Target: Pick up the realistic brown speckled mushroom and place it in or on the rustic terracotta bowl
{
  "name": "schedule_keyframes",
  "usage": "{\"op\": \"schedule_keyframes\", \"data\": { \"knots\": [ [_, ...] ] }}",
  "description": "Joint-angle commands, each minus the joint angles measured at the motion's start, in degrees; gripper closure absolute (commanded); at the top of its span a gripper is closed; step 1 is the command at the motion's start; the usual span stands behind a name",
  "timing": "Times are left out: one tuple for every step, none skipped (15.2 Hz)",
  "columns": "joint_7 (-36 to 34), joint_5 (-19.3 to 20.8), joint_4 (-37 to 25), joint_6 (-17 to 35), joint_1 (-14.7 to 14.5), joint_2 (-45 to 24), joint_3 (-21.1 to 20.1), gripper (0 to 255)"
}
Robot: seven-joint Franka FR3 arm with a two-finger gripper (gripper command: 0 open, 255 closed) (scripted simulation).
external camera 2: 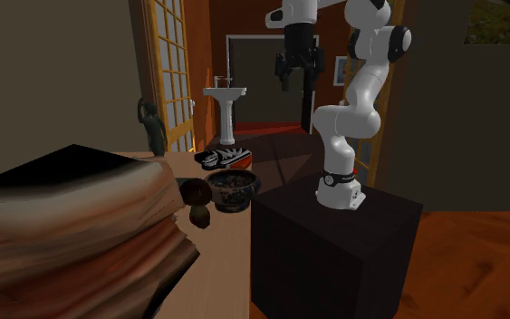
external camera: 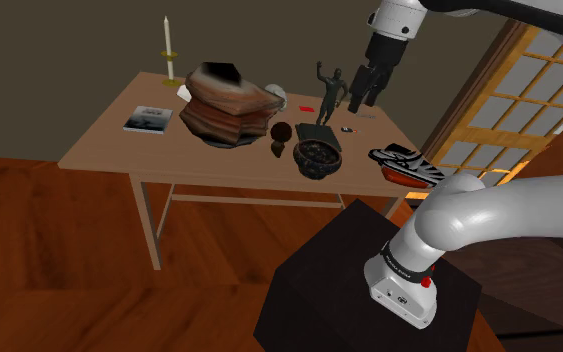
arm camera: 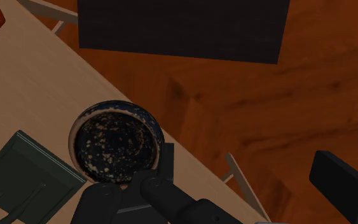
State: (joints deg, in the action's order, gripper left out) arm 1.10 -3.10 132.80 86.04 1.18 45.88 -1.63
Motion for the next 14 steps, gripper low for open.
{"op": "schedule_keyframes", "data": {
  "knots": [
    [0.0,0.0,0.0,0.0,0.0,0.0,0.0,0],
    [0.36,-0.05,0.04,1.63,0.19,-1.68,0.51,0],
    [0.73,-0.13,-0.01,3.22,0.36,-3.42,1.02,0],
    [1.1,-0.23,-0.13,4.79,0.52,-5.2,1.53,0],
    [1.48,-0.35,-0.32,6.32,0.66,-7.04,2.04,0],
    [1.87,-0.51,-0.6,7.81,0.78,-8.91,2.54,0],
    [2.28,-0.7,-0.95,9.26,0.9,-10.83,3.04,0],
    [2.7,-0.92,-1.38,10.66,1.02,-12.78,3.52,0],
    [3.12,-1.18,-1.89,12.01,1.1,-14.77,4.02,0],
    [3.57,-1.47,-2.47,13.31,1.18,-16.79,4.5,0],
    [4.04,-1.8,-3.13,14.56,1.26,-18.84,4.97,0],
    [4.51,-2.18,-3.86,15.75,1.33,-20.92,5.43,0],
    [5.01,-2.59,-4.67,16.88,1.38,-23.02,5.89,0],
    [5.52,-3.04,-5.56,17.95,1.44,-25.14,6.34,0]
  ]
}}
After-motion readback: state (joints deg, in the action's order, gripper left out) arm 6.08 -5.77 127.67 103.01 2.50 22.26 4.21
